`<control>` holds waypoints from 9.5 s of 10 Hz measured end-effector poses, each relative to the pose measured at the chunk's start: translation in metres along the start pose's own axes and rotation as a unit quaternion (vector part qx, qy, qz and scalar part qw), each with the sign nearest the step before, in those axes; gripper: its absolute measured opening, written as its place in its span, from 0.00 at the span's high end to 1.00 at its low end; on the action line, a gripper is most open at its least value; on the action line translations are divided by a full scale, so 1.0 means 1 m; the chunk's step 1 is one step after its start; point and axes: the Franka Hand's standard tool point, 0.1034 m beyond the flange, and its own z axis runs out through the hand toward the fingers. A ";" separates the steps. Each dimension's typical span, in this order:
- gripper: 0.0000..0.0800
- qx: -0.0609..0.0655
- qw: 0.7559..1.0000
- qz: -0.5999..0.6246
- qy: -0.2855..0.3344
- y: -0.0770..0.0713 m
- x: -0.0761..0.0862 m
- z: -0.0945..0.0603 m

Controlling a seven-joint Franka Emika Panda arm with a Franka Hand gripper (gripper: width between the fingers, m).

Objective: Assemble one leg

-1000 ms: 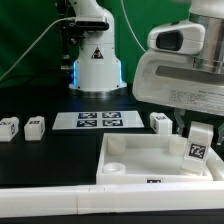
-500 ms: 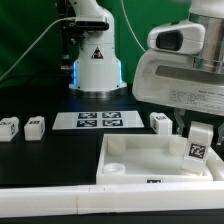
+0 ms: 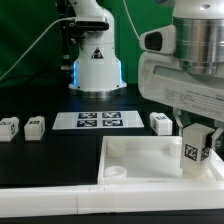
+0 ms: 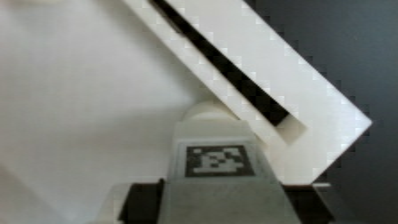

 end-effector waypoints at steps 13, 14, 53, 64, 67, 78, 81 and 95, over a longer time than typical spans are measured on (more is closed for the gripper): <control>0.21 0.014 0.995 0.090 -0.029 -0.002 -0.015 0.005; 0.19 0.015 0.999 0.044 -0.028 -0.001 -0.013 0.005; 0.61 0.048 0.969 -0.242 0.032 -0.009 0.001 0.008; 0.63 0.067 0.927 0.368 -0.020 -0.003 -0.007 0.016; 0.20 0.071 0.987 0.143 -0.005 -0.004 -0.013 0.017; 0.49 0.036 0.915 -0.397 0.056 -0.009 -0.009 0.016; 0.64 0.042 0.967 -0.247 0.051 -0.006 -0.003 0.017; 0.43 0.061 0.897 0.438 -0.020 -0.002 -0.003 0.022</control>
Offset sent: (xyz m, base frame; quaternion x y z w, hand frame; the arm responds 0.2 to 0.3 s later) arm 0.0000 0.0000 0.0000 0.0000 0.0000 0.2667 0.9638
